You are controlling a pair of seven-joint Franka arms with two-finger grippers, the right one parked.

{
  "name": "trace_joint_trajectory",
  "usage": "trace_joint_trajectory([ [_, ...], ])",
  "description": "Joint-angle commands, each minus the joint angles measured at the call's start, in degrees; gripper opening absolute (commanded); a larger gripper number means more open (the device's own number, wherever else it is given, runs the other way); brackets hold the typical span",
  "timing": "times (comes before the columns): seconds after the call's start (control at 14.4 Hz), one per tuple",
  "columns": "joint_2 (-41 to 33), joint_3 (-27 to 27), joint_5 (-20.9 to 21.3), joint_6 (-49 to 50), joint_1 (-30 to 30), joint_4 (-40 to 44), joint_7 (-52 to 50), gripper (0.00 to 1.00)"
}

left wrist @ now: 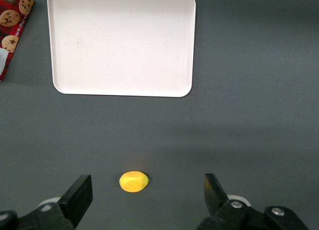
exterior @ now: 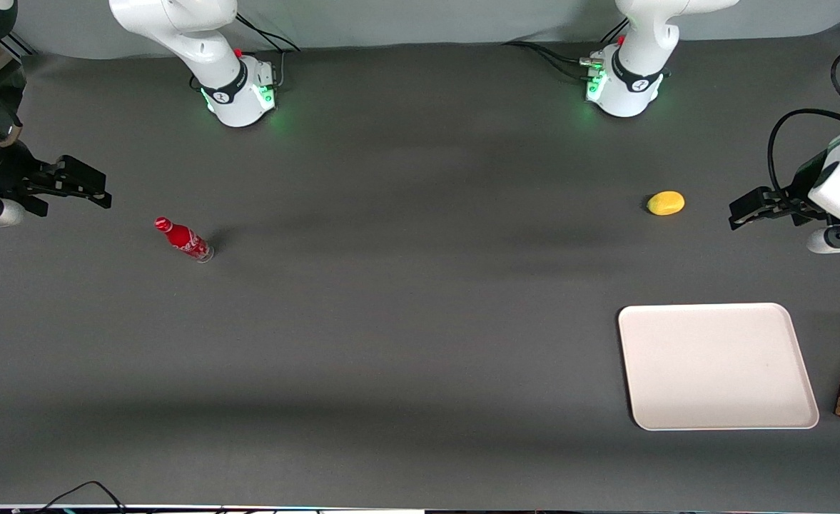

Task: Place red cookie box on tray
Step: 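Move the left gripper toward the red cookie box beside the tray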

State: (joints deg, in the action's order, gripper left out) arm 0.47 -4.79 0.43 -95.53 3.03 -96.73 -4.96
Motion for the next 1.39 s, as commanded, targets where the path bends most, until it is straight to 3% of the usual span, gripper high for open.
trace_joint_trajectory([
  [0.0, 0.6, 0.1, -0.3, 2.3, -0.6, 2.0, -1.3, 1.00],
  [0.55, 1.3, 0.1, 0.0, 1.9, 2.2, 3.0, 0.4, 1.00],
  [0.76, 3.3, -1.7, 0.3, 0.7, 9.3, 4.1, 11.4, 1.00],
  [0.97, 9.6, -3.5, 1.9, 0.0, 17.6, 10.2, 26.7, 1.00],
  [1.32, 19.1, -3.4, 2.6, -12.3, 26.5, 12.7, 49.6, 1.00],
])
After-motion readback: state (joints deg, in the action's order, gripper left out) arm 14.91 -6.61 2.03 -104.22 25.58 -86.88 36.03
